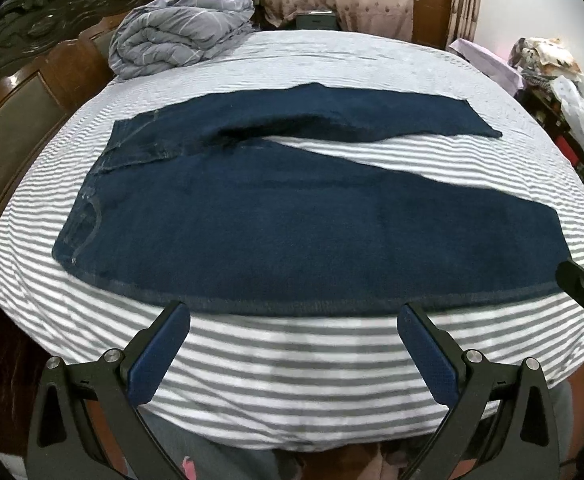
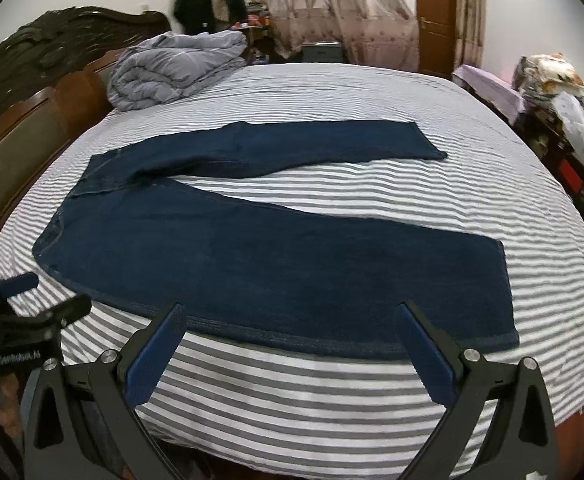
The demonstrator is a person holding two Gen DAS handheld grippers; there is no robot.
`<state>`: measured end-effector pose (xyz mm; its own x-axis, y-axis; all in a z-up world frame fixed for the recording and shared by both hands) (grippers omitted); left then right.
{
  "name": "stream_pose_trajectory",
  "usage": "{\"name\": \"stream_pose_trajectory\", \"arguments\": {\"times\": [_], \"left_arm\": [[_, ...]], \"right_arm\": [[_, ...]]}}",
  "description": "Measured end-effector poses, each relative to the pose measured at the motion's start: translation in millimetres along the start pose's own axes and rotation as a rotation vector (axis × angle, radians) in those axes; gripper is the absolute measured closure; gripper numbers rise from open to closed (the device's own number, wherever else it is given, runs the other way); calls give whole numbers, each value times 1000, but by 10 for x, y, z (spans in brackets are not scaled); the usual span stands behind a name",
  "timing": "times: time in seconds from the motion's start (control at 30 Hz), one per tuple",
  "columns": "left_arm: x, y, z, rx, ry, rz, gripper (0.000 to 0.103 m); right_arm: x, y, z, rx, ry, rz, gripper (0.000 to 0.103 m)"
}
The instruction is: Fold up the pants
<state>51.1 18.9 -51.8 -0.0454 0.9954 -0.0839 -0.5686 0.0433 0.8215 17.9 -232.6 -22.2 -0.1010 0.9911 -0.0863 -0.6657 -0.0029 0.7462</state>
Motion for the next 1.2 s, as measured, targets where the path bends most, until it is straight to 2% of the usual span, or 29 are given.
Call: {"name": "stream_pose_trajectory", "arguments": {"times": [0.13, 0.23, 0.33, 0.43, 0.67, 0.83, 0.9, 1.0, 1.1, 1.2], "left_arm": [[146, -31, 251, -23, -13, -7, 1], [351, -77, 558, -33, -10, -30, 1], [647, -155, 936, -42, -2, -48, 1], [1023, -286, 1332, -58, 20, -37, 1], [2041, -913, 2117, -33, 119, -7, 1], [2668, -1519, 2575, -22, 147, 39, 3], [2843, -1724, 2714, -10, 153, 57, 4], [3071, -2008, 2899, 0, 192, 42, 4], [3333, -2303, 3085, -1, 237, 76, 4], [3571, -2591, 3217, 20, 285, 71, 4]], "right_arm": [[25, -61, 184, 3, 58, 77, 0], [32, -178, 405, 32, 103, 184, 0], [25, -332, 713, 55, 152, 258, 1], [29, -531, 1068, 56, 217, 278, 1], [261, -1312, 1971, 84, 355, 371, 2], [479, -2078, 2535, 141, 408, 478, 14], [536, -2427, 2756, 170, 419, 485, 14], [548, -2964, 3041, 211, 424, 474, 15], [545, -3399, 3212, 241, 420, 431, 20], [591, -3781, 3349, 255, 436, 424, 21]]}}
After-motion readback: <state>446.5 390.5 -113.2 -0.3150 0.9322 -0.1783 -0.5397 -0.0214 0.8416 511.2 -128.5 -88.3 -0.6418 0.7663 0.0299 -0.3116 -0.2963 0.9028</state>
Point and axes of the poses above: each gripper's, at about its wrist camera, not at the fingertips, and y roughly against the way its jaws point, x to its left, z to its top, the point moved 4 cm from there along -y, roughly the way its jaws point, and after that the axes turned 11 degrees about y, right-handed, at the moved point
